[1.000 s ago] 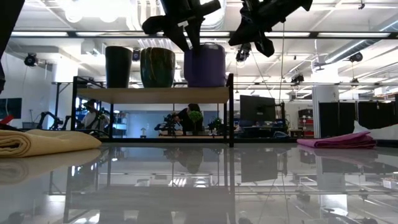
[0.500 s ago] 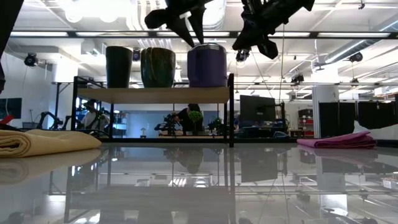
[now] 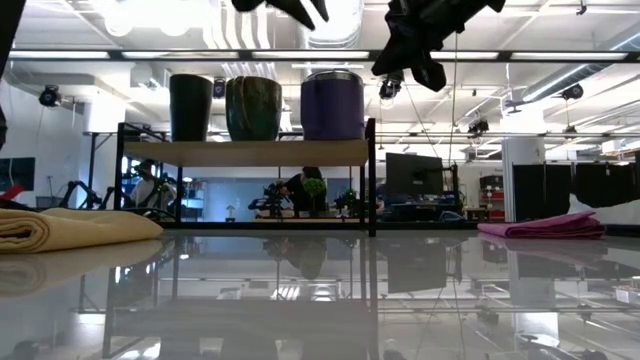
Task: Stack small to large cups/mugs on shelf
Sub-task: Put the purple mug on the shelf
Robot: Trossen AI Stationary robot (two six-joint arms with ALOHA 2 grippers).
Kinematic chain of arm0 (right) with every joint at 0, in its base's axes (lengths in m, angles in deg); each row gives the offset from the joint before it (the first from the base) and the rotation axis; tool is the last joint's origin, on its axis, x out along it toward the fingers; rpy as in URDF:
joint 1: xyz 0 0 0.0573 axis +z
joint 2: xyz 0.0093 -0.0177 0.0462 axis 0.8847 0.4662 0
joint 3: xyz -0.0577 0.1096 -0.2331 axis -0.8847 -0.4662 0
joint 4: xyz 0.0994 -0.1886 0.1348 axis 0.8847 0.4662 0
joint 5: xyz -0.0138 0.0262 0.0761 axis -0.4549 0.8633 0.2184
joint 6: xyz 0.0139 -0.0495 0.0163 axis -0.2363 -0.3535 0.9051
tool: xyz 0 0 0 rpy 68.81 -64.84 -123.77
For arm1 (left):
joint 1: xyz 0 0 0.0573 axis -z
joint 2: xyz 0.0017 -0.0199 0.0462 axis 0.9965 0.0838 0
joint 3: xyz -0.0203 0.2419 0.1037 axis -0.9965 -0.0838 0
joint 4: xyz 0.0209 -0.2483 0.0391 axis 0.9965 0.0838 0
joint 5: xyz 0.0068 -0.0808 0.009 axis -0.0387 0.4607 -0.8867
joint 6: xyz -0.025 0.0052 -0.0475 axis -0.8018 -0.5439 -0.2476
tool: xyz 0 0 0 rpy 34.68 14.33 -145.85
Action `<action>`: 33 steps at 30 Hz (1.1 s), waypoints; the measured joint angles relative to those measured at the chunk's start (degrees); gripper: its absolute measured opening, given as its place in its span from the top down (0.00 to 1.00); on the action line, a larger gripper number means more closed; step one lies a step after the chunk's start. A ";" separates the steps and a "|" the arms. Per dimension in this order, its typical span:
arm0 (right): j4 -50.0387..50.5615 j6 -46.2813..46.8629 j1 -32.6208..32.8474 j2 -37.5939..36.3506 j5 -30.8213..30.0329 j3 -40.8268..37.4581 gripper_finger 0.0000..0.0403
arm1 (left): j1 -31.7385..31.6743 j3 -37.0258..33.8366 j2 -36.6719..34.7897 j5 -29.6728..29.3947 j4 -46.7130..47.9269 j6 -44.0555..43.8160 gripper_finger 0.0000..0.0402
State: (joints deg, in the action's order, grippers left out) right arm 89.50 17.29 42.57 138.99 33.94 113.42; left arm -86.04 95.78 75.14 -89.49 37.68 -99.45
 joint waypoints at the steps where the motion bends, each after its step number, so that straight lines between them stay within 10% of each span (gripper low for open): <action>1: -0.09 0.22 -0.04 0.00 -0.04 0.00 0.98 | 0.48 0.28 -0.52 -0.01 -0.06 0.03 0.73; 15: -2.67 1.53 0.02 4.45 -1.17 -0.09 0.98 | 6.24 0.82 -6.26 -1.98 -12.85 19.27 0.73; 33: -5.72 3.48 1.88 5.32 0.23 0.02 0.98 | 6.85 -0.62 -7.59 -3.16 -10.83 19.88 0.73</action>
State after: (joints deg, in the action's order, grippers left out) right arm 83.78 20.76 44.46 144.31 34.16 113.44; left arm -79.19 95.17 67.54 -92.65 26.85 -79.57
